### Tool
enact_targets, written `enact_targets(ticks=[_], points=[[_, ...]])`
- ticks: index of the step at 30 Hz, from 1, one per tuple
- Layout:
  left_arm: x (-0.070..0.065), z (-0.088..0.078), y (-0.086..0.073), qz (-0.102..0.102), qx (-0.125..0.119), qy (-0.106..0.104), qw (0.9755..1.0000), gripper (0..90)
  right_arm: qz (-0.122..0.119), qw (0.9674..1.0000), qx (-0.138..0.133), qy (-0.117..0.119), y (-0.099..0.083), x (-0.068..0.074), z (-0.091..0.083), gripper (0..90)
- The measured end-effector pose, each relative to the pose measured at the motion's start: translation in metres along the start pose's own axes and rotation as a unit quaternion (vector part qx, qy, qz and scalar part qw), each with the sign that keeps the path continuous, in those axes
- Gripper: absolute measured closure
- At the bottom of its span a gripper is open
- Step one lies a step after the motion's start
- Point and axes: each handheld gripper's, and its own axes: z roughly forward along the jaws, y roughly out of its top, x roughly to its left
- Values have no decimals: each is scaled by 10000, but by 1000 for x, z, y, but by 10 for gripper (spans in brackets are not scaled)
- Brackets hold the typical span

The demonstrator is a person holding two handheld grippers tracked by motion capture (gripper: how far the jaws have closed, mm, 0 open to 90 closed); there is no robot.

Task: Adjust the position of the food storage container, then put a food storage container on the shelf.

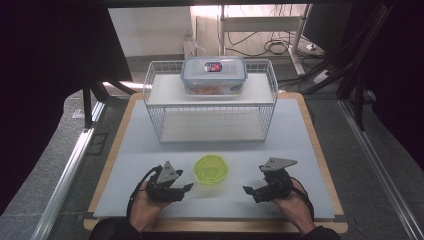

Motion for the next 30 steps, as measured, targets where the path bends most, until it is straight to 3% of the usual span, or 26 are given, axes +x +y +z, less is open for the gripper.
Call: enact_targets(ticks=[5, 9, 19, 24, 30], points=[[0, -4, -5, 23, -18, 49, 10000, 246, -94, 9999, -32, 38, 1, 2, 0, 38], [5, -8, -11, -60, -14, -63, 10000, 204, -199, 9998, -56, 48, 1, 2, 0, 34], [11, -14, -20, -183, -33, -67, 9998, 110, -164, 9998, -20, 55, -1, 2, 3, 15], [10, -16, -21, -136, -203, -57, 9997, 77, 156, 9997, -182, -59, -1, 1, 4, 13], [12, -17, -23, -199, -235, -11, 9995, 65, 384, 9990, -237, 53, 2, 0, 5, 11]])
